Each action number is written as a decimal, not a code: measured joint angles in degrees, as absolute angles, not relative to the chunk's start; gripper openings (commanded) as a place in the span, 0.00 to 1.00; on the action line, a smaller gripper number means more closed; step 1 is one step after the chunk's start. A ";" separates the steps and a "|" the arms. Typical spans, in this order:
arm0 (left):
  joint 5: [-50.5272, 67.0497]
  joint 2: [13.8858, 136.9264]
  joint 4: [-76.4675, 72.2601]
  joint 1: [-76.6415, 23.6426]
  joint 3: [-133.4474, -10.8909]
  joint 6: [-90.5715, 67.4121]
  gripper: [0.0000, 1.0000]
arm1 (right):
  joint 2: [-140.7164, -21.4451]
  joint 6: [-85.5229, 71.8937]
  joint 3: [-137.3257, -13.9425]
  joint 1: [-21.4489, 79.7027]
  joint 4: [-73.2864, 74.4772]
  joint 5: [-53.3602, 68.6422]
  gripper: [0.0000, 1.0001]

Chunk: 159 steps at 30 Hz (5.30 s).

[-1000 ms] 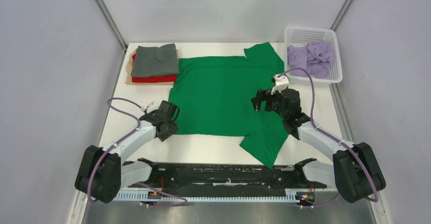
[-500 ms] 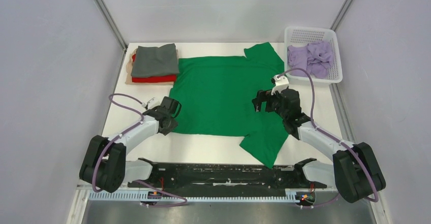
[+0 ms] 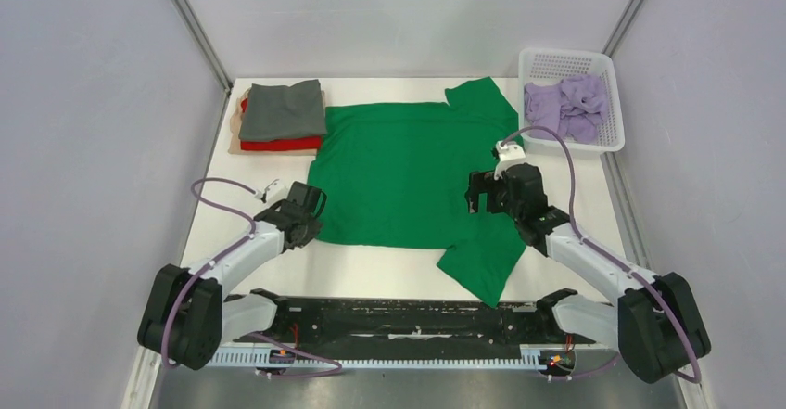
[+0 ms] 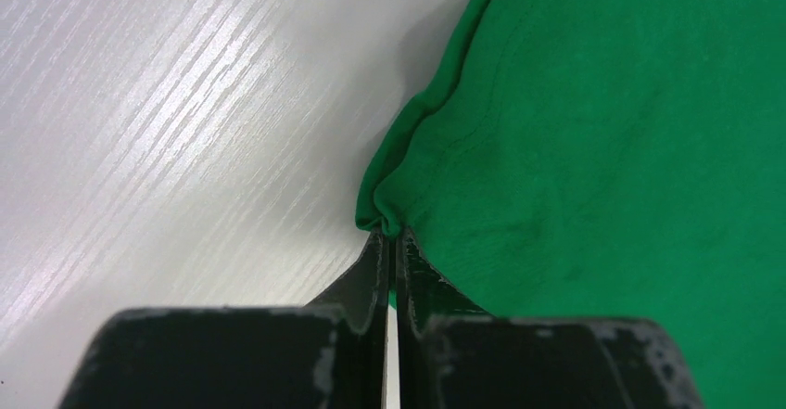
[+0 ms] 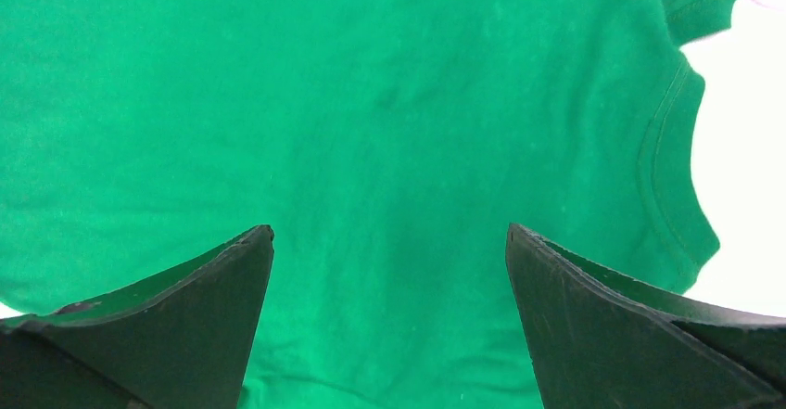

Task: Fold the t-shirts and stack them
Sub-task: Grab the side of the flattened tshirt closest away from the robot with both arms, then fold the flattened tshirt in 1/3 of the way

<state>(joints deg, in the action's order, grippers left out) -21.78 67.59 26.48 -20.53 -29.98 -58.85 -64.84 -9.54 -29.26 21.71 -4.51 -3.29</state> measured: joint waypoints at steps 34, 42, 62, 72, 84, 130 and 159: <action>-20.34 65.63 26.33 -20.53 -29.15 -58.63 0.02 | -61.34 -16.10 -28.16 50.87 38.11 -5.56 0.63; -20.34 65.49 26.57 -20.53 -29.15 -58.63 0.02 | -58.41 -16.49 -31.90 53.12 42.81 -7.64 0.62; -20.38 61.98 29.28 -20.53 -29.15 -58.63 0.02 | -60.38 -17.43 -27.40 57.65 41.28 -4.27 0.08; -18.33 53.58 39.03 -20.53 -28.18 -58.72 0.02 | -55.18 -19.62 -27.03 60.16 47.77 -3.33 0.00; -14.48 47.57 44.23 -20.53 -27.59 -58.70 0.02 | -56.25 -20.69 -28.86 63.05 49.78 -6.66 0.00; -20.62 81.80 30.09 -15.33 -54.92 -52.10 0.02 | -75.35 -0.75 -51.53 30.50 15.73 -27.22 0.00; -22.44 100.22 27.92 -12.45 -70.94 -51.20 1.00 | -104.14 2.33 -68.88 22.02 8.67 -34.52 0.98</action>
<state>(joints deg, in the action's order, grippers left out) -22.44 100.22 27.92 -12.45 -70.94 -51.20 -104.14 2.33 -68.88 22.02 8.67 -34.52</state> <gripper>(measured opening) 0.994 0.955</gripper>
